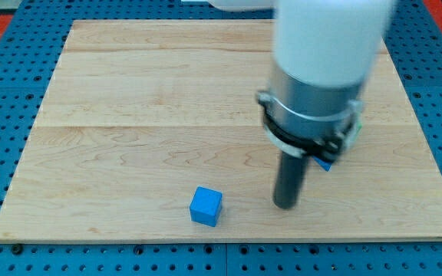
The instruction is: Move the blue triangle to the top right side of the blue cube
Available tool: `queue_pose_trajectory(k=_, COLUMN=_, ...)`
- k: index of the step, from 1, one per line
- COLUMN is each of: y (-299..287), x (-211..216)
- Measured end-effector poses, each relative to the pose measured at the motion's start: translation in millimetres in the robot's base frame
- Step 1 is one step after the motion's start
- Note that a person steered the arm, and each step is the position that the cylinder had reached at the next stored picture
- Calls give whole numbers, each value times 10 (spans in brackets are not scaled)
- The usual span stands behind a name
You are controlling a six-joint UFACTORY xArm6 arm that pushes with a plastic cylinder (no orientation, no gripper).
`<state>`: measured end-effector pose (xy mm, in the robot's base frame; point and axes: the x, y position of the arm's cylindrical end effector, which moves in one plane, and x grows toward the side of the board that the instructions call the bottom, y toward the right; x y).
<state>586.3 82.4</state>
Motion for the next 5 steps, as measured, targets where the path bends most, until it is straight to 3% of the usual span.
queue_pose_trajectory(k=1, y=-787, x=210)
queue_pose_trajectory(k=2, y=-1108, x=-27)
queue_pose_trajectory(k=3, y=-614, x=-83)
queue_pose_trajectory(k=4, y=608, x=-212)
queue_pose_trajectory(k=5, y=1198, x=-735)
